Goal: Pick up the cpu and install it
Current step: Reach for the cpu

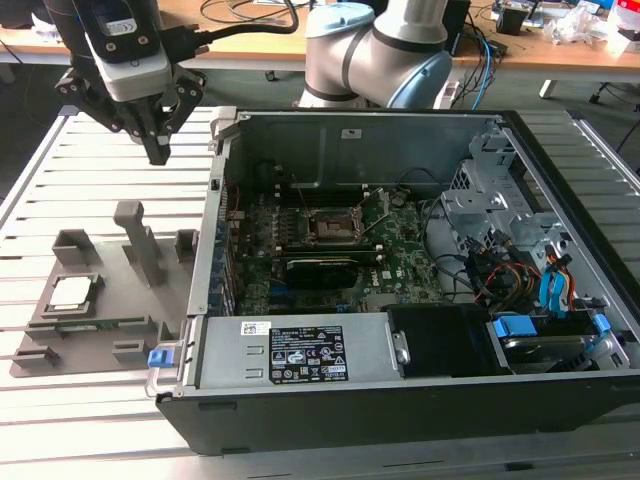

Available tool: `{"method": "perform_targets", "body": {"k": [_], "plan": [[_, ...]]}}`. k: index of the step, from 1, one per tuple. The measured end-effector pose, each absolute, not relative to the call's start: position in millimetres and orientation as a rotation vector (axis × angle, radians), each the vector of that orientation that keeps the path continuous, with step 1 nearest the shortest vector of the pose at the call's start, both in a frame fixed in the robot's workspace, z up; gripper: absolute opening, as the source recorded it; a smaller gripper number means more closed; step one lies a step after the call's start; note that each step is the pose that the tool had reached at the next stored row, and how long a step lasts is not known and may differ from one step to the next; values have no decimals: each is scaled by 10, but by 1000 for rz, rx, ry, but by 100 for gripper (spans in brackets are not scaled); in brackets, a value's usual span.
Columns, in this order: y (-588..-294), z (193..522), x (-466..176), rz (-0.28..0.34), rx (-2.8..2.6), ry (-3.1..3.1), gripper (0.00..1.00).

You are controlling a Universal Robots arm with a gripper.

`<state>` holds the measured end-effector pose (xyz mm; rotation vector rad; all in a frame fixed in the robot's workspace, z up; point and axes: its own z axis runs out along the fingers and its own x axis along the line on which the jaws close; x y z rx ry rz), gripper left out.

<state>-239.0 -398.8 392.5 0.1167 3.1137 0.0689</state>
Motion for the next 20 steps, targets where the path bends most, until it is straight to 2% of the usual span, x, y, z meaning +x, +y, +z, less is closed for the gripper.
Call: {"method": "perform_targets", "body": {"k": [20], "plan": [[-3988,3926,-2592,69,117,3114,11]]}}
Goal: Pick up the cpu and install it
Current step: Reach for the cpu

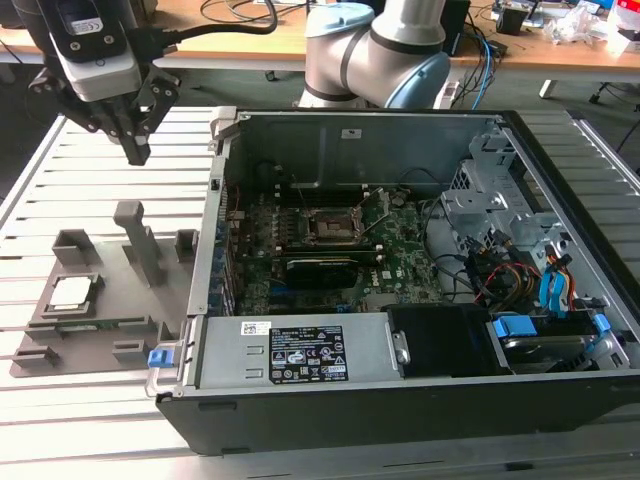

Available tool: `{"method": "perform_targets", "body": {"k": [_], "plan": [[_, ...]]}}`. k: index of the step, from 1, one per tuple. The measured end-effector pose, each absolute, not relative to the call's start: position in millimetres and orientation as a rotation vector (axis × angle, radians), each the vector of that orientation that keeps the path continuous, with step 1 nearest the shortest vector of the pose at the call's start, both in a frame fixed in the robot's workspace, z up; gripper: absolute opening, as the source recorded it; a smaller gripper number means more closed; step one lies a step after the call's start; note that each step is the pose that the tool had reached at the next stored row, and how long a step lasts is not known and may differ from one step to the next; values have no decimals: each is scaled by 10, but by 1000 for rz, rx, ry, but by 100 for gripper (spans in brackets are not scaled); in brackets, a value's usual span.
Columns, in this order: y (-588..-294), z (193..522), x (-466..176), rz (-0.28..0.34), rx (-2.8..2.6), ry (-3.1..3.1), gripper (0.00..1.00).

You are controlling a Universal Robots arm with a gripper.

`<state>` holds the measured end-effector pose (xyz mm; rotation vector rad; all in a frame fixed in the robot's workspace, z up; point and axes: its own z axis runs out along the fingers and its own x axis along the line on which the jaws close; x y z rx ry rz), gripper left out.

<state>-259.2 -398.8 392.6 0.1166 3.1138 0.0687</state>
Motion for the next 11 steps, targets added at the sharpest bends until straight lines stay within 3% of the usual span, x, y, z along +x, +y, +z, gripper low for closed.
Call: {"method": "perform_targets", "body": {"k": [11], "plan": [[-3988,3925,-2731,69,117,3114,11]]}}
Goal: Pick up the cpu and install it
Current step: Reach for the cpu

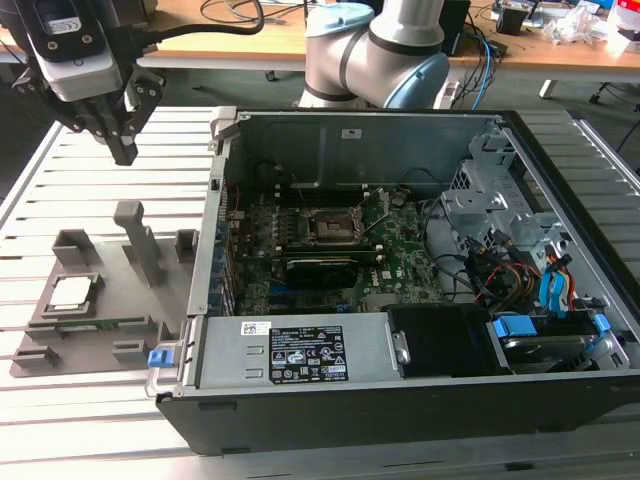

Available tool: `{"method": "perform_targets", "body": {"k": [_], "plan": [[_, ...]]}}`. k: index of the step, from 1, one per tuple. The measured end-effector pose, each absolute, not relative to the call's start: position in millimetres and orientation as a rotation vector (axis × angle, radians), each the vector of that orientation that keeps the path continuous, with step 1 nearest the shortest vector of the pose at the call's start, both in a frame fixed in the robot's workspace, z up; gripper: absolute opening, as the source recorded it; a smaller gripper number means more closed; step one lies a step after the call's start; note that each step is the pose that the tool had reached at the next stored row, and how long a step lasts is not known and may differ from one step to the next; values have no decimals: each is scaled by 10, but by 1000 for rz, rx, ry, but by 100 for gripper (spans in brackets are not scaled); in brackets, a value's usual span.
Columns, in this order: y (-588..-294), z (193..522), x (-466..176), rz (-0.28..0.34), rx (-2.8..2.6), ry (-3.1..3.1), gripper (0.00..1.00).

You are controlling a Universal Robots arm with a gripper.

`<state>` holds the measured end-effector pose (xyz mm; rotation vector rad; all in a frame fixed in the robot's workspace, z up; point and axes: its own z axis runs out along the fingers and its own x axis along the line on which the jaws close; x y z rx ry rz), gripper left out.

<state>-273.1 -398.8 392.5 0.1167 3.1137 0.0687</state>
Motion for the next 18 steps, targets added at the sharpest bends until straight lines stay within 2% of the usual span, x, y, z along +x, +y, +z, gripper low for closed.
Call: {"method": "perform_targets", "body": {"k": [18], "plan": [[-3988,3924,-3068,69,117,3114,11]]}}
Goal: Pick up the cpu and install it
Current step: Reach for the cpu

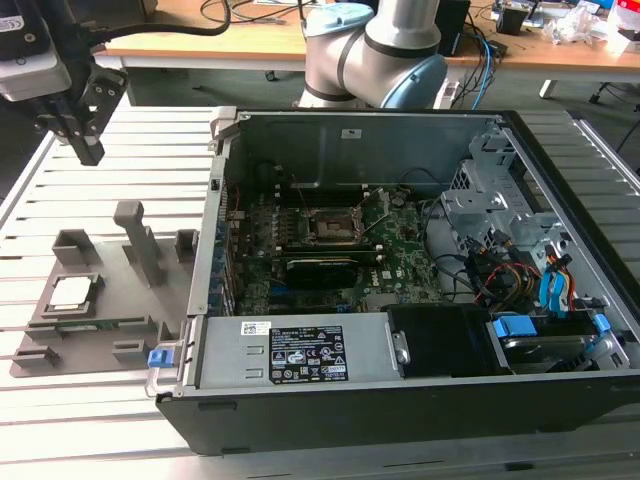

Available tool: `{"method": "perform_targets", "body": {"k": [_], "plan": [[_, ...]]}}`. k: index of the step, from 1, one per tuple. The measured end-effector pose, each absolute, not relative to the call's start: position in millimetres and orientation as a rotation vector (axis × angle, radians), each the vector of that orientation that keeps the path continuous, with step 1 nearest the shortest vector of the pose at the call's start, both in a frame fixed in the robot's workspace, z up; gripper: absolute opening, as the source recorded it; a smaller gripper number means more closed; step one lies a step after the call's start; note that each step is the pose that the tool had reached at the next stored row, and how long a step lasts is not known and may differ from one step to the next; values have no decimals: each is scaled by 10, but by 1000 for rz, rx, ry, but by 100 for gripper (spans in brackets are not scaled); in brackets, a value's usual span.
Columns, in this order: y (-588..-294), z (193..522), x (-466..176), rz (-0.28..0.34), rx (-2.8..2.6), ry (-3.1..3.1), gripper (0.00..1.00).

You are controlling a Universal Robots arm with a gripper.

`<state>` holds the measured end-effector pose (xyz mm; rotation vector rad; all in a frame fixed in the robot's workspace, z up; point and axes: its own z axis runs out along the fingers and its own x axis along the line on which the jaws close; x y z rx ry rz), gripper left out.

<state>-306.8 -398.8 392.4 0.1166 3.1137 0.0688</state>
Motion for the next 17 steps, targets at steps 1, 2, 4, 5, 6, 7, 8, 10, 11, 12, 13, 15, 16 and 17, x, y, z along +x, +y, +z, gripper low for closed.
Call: {"method": "perform_targets", "body": {"k": [1,2,4,5,6,7,8,10,11,12,13,15,16,17], "plan": [[-3988,3924,-3083,69,117,3114,11],[-3988,3925,-3092,69,117,3114,11],[-3988,3924,-3138,69,117,3114,11],[-3988,3924,-3154,69,117,3114,11],[-3988,3924,-3165,69,117,3114,11],[-3989,3924,-3185,69,117,3114,11],[-3988,3924,-3208,69,117,3114,11],[-3988,3924,-3251,69,117,3114,11],[-3988,3924,-3280,69,117,3114,11],[-3988,3924,-3301,69,117,3114,11],[-3988,3924,-3314,69,117,3114,11],[-3988,3924,-3349,69,117,3114,11],[-3988,3924,-3373,69,117,3114,11],[-3989,3924,-3398,69,117,3114,11]]}}
